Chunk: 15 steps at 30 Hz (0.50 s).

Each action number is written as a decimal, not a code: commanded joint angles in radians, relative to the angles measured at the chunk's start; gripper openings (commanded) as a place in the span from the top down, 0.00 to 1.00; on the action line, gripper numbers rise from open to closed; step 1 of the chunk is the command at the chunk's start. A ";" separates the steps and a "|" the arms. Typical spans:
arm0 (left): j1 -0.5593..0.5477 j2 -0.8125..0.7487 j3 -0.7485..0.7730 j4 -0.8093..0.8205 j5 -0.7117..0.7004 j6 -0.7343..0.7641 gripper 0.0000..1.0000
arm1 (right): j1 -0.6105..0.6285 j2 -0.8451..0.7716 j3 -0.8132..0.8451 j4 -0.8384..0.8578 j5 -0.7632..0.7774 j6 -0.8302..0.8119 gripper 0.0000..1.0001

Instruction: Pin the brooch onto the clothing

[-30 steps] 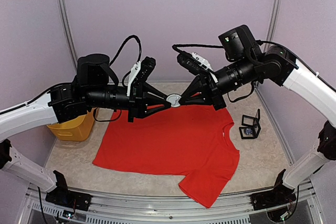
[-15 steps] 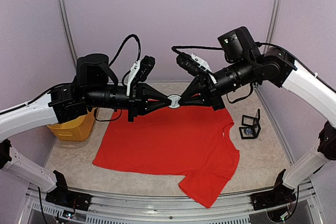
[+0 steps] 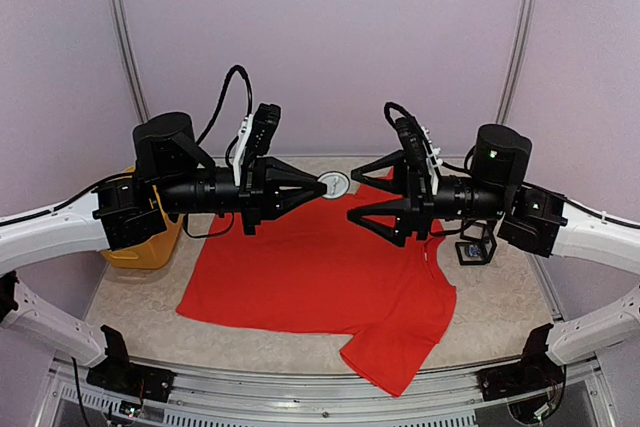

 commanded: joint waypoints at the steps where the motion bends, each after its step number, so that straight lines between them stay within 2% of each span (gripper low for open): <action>1: -0.013 -0.023 -0.007 0.039 -0.009 0.001 1.00 | -0.007 0.031 -0.011 0.324 -0.024 0.175 0.23; 7: -0.015 -0.028 -0.009 0.039 -0.007 0.010 1.00 | -0.007 0.098 0.027 0.328 -0.097 0.199 0.46; 15: -0.018 -0.029 -0.012 0.035 0.014 0.017 1.00 | -0.006 0.111 0.045 0.291 -0.073 0.186 0.61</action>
